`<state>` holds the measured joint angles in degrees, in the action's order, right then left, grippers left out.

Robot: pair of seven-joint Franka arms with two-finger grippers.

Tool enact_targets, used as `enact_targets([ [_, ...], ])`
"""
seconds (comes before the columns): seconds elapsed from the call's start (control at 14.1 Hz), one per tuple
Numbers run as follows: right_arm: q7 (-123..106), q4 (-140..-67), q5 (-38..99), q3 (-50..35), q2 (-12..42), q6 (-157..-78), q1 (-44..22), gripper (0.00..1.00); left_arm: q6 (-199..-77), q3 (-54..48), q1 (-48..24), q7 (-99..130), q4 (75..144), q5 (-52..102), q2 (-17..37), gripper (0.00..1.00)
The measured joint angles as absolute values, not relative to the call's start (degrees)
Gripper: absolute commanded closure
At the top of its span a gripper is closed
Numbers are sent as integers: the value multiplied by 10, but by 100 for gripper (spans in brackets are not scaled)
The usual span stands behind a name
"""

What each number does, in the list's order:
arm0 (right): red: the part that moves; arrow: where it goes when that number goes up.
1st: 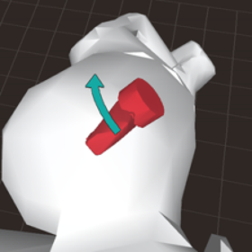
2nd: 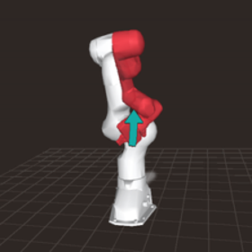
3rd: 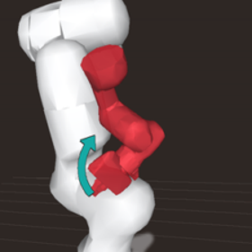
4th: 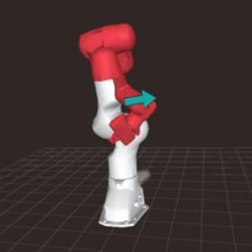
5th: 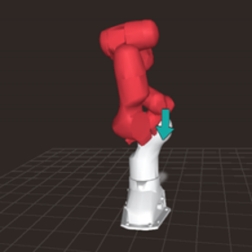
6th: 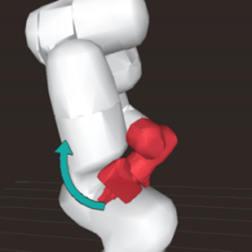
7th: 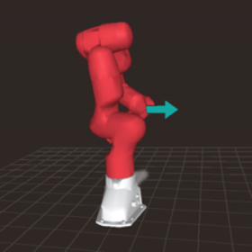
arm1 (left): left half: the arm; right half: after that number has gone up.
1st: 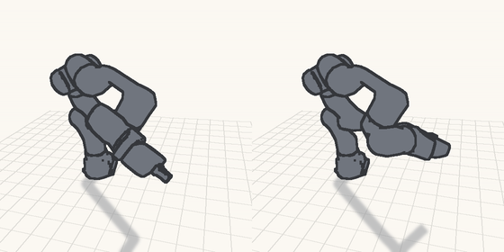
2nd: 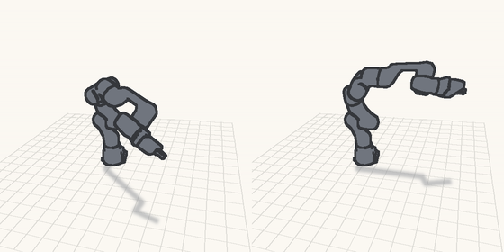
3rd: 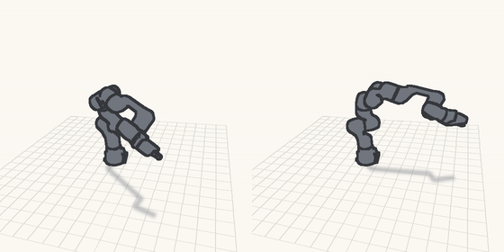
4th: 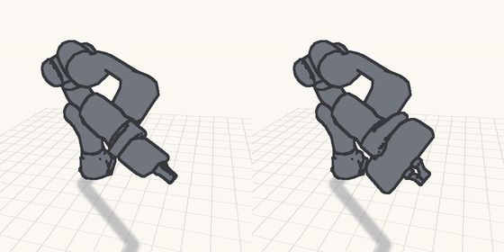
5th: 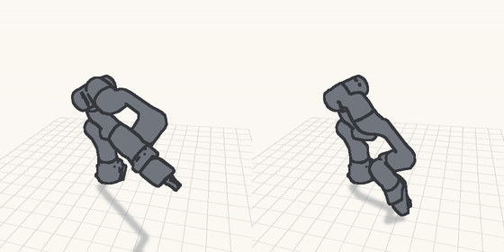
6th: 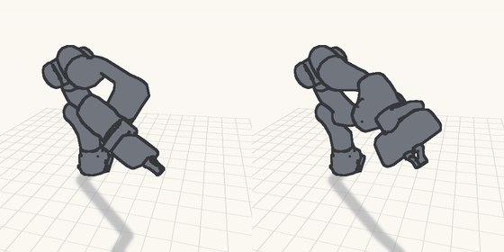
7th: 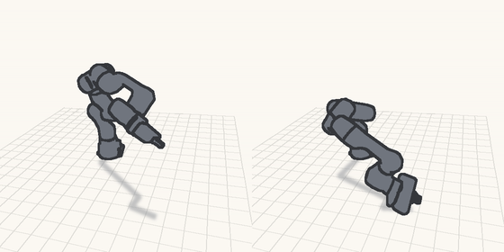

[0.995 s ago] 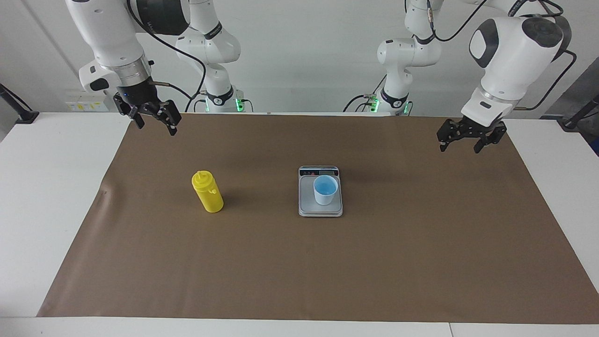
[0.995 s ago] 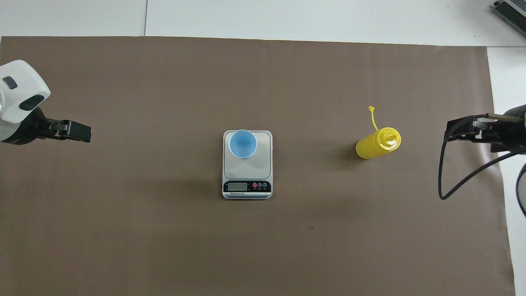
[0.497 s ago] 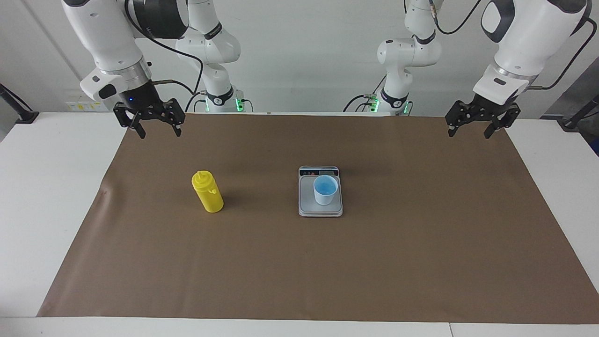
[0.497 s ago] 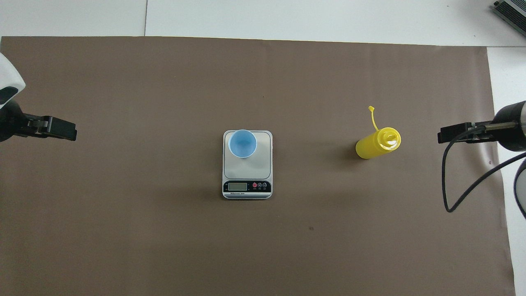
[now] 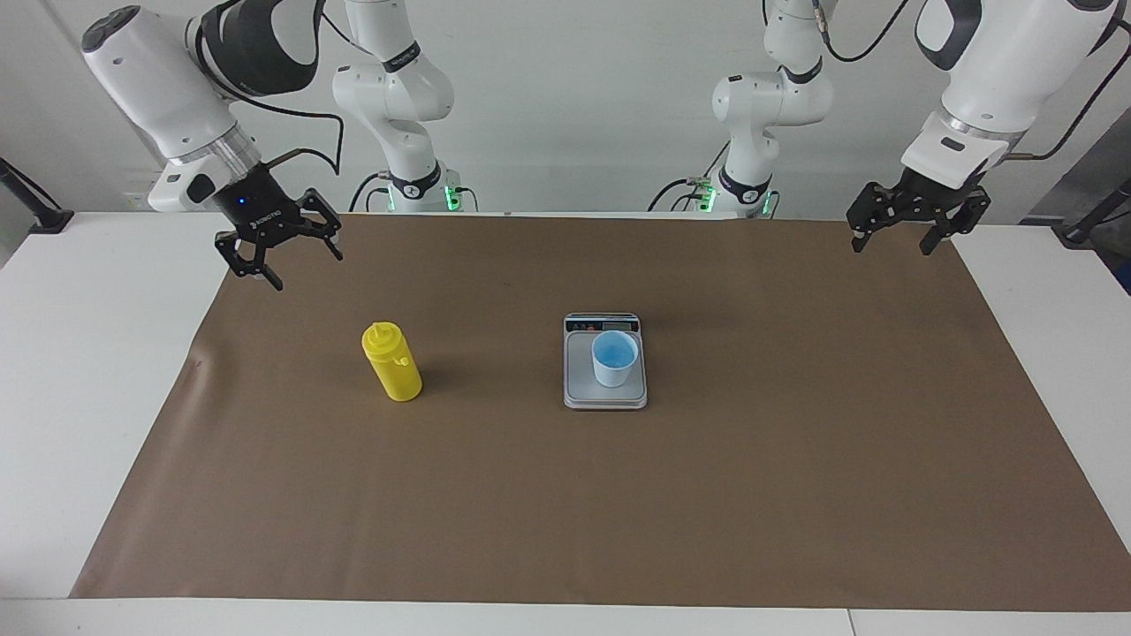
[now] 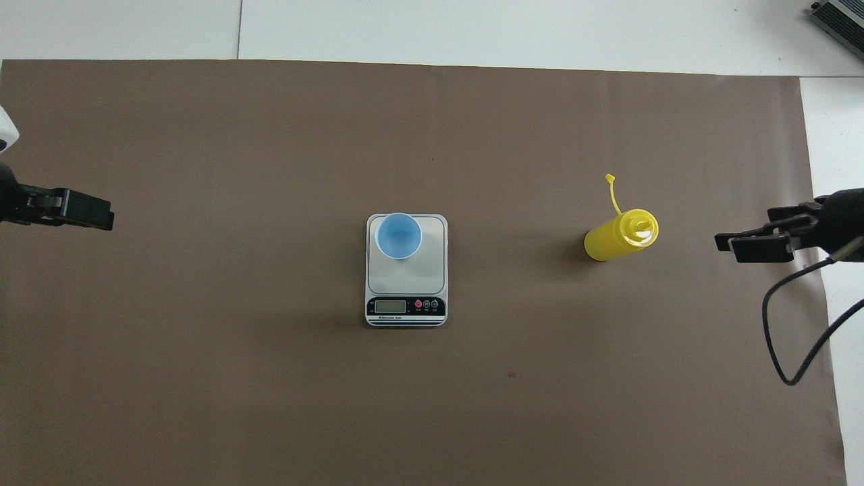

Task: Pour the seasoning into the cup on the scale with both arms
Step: 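Open the right gripper and reach it to the yellow bottle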

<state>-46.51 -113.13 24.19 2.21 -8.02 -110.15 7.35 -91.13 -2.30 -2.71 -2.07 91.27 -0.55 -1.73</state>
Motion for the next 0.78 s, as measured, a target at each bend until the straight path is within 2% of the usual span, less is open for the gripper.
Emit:
enact_targets([
  [0.43, -703, -1204, 386, 24, -73, -1129, 113, 0, -903, -19, -27, -21, 911, 14, -22, 0],
  [0.78, -904, -1222, 497, 24, -13, -1133, 150, 0, -899, -18, -27, -13, 911, 14, -22, 0],
])
